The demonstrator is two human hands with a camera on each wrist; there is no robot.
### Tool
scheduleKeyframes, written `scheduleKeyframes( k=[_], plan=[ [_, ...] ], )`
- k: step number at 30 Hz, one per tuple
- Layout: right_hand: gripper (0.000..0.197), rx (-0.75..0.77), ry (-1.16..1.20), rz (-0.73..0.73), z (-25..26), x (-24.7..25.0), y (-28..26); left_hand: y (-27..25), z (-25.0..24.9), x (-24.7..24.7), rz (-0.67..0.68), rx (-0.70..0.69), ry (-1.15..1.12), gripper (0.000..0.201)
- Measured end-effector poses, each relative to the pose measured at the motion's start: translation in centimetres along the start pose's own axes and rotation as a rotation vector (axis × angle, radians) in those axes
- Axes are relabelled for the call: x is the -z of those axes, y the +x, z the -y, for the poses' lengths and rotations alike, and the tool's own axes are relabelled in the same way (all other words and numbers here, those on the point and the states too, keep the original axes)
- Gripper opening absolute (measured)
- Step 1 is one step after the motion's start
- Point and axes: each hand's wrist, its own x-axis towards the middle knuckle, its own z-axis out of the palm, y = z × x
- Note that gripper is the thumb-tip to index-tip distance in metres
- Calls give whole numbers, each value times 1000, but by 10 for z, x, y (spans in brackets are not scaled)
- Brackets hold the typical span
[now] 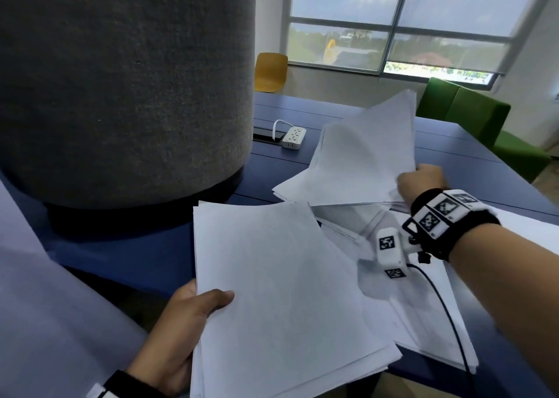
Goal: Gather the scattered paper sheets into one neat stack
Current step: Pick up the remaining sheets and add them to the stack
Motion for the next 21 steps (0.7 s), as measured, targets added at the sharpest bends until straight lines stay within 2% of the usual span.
scheduleKeyframes(
  k=[4, 6, 8, 11, 13, 17, 21],
  plan=[
    [14, 16, 186, 8, -8, 30, -3, -1, -1, 0, -1, 3, 11, 22],
    [17, -6, 324, 85, -12, 41, -17, -1, -1, 0, 5, -3, 2, 22],
    [9, 1, 235, 170, -19, 52, -32, -2, -1, -1, 3, -14, 0, 21],
    [15, -68, 412, 319, -29, 69, -59, 0, -1, 0, -8, -21, 3, 22],
    [8, -90, 402, 442, -36, 71, -73, 2, 0, 1, -17, -20, 13, 22],
    [13, -64, 450, 694, -46, 62, -107, 2, 0, 0, -81, -35, 56, 19],
    [14, -33, 314, 795, -55, 37, -130, -1, 0, -1, -111, -50, 37, 26]
  ],
)
